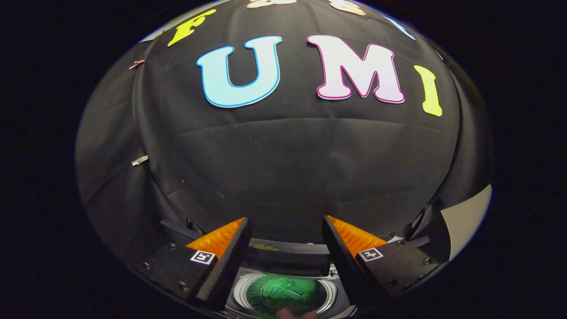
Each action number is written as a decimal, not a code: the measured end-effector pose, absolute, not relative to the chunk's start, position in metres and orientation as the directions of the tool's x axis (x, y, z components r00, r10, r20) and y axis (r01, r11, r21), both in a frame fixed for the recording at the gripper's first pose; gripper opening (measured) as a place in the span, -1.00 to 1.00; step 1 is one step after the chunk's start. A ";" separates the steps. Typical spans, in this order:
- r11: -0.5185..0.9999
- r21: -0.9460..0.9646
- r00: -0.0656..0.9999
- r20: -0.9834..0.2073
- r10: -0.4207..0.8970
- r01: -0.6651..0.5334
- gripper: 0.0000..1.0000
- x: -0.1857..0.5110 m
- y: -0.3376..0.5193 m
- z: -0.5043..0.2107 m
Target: Put the clothes into the washing machine and then close the washing machine lid.
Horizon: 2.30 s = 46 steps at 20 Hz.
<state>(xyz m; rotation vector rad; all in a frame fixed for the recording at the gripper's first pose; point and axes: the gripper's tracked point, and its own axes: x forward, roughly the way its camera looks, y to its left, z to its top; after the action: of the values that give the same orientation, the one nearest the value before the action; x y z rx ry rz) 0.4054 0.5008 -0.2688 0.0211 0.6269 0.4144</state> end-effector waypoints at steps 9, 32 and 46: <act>0.909 0.152 0.731 -0.549 0.404 -0.388 1.00 0.371 0.494 -0.271; 0.870 0.136 0.711 -0.524 0.469 -0.474 0.99 0.236 0.477 -0.307; 0.887 0.062 0.842 -0.291 0.455 -0.458 0.98 0.212 0.423 -0.199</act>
<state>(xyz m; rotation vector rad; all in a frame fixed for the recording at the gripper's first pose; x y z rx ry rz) 0.2123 0.4234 -0.1990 -0.0097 0.3051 0.4822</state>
